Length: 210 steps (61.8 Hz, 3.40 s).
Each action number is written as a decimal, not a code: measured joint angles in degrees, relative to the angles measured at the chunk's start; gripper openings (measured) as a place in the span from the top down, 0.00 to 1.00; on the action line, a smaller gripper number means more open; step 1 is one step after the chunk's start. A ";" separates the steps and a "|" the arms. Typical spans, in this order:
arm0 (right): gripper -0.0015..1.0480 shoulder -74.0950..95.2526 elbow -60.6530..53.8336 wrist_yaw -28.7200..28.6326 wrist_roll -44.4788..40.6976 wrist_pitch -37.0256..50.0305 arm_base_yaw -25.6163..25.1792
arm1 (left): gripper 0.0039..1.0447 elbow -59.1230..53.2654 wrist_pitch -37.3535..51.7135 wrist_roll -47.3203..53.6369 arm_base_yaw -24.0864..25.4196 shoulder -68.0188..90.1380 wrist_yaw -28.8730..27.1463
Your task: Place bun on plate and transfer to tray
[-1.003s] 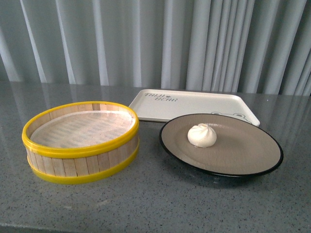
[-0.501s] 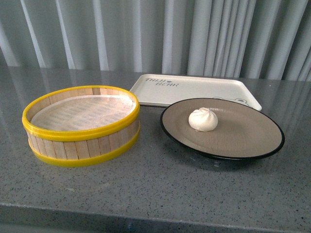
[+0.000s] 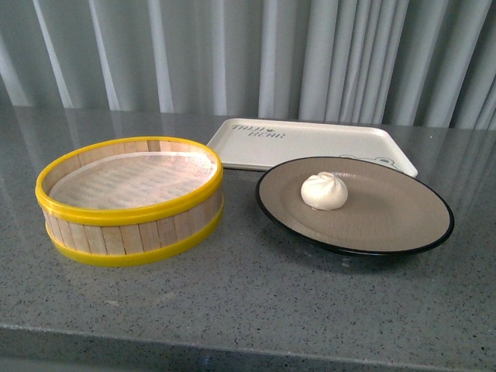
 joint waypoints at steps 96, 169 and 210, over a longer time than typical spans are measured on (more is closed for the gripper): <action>0.08 0.00 0.00 0.00 0.00 0.00 0.00 | 0.06 0.00 -16.24 0.02 0.00 -15.85 0.11; 0.08 76.98 24.52 6.32 85.57 29.00 17.75 | 0.06 0.00 -16.24 0.02 0.00 -15.85 0.11; 0.08 91.86 32.35 1.05 86.66 33.90 14.84 | 0.06 0.00 -16.24 0.02 0.00 -15.85 0.11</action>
